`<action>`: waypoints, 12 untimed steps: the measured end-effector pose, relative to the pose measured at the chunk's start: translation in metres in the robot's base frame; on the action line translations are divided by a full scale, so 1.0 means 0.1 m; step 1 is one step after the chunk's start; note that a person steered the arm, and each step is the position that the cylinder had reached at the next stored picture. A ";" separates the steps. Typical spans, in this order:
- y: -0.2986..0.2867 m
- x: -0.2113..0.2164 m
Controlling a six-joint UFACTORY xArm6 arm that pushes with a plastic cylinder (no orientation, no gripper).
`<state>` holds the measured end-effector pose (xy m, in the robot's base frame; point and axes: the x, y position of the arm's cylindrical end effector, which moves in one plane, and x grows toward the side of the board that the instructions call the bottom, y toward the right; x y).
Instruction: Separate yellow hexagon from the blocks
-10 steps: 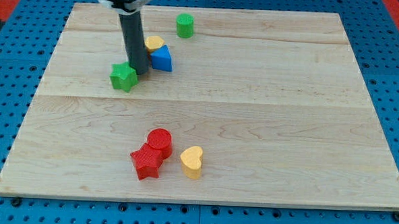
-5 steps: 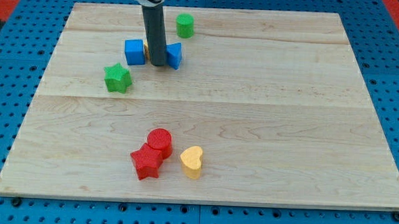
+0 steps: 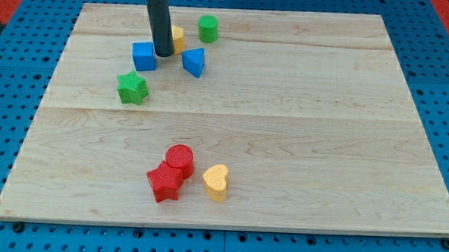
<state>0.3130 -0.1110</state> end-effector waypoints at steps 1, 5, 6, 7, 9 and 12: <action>-0.01 -0.01; -0.12 -0.08; -0.21 -0.17; -0.31 -0.18; -0.05 -0.18; 0.95 -0.29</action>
<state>0.2839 -0.0156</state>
